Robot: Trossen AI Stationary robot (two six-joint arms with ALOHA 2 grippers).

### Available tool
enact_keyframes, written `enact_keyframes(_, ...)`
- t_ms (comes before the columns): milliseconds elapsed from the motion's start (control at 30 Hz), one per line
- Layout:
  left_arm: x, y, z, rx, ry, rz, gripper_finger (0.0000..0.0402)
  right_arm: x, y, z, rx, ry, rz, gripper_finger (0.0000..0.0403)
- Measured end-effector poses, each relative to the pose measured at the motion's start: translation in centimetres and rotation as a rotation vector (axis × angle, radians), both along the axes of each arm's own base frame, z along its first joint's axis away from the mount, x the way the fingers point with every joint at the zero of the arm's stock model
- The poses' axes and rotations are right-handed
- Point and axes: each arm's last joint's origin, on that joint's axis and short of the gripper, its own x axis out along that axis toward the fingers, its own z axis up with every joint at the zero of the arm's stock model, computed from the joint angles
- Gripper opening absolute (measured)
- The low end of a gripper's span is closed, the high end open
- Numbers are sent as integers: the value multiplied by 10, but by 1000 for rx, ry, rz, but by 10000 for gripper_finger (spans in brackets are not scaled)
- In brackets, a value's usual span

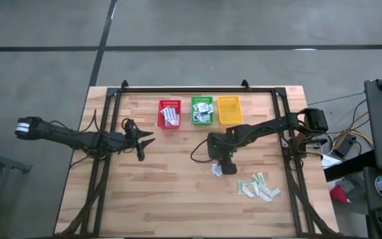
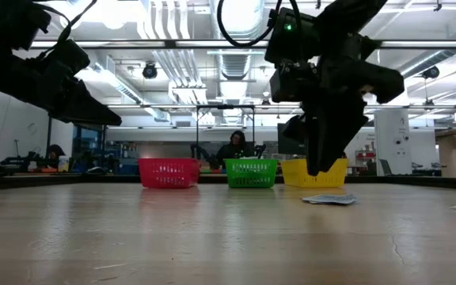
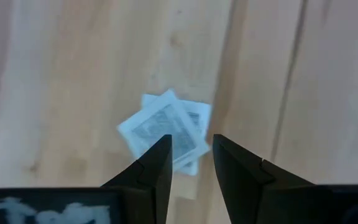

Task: Pick & Place First Aid Supplies
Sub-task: Put the alcohol pad into the green basket

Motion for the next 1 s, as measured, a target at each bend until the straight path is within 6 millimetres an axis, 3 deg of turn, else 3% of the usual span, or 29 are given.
enact_keyframes(733,0,0,0,0,-1,0,133,-4,3,-8,-34,-9,22,111)
enact_keyframes(1000,0,0,0,-2,-4,0,133,8,13,-28,-33,44,34,103)
